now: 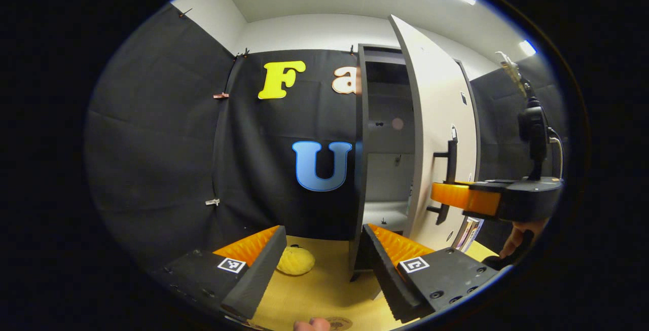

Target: Open the cabinet door with the right hand, grasp the bottle in the cabinet with the left hand and place it on the coaster, then close the cabinet door with the right hand.

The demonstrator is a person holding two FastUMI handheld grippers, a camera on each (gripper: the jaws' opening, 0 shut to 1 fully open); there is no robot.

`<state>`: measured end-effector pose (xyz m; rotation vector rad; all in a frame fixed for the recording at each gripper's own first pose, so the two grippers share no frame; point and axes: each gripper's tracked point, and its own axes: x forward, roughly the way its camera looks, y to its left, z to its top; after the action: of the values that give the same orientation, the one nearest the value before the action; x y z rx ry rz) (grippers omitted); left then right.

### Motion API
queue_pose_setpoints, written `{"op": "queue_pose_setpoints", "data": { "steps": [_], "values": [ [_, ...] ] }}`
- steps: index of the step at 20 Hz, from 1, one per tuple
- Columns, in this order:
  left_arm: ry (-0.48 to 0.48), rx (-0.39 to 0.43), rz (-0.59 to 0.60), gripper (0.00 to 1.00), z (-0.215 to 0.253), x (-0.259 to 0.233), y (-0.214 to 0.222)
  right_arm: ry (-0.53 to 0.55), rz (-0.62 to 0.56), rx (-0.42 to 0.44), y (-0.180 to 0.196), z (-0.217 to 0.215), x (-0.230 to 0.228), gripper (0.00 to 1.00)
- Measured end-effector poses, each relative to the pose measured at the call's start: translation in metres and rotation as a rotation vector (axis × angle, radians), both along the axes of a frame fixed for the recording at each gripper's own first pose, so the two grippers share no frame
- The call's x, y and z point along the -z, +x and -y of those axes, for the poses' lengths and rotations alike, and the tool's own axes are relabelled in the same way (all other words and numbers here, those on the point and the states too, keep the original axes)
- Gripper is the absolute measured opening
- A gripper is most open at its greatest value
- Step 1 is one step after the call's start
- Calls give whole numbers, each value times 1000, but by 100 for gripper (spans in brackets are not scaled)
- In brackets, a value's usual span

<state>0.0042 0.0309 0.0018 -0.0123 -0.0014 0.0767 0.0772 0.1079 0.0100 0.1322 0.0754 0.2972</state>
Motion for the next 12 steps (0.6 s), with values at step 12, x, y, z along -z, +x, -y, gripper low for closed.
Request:
{"op": "queue_pose_setpoints", "data": {
  "steps": [12],
  "values": [
    [21, 107, 10, 94, 95, -10, 12, 7, -4, 44, -65, 95, -6, 13]
  ]
}}
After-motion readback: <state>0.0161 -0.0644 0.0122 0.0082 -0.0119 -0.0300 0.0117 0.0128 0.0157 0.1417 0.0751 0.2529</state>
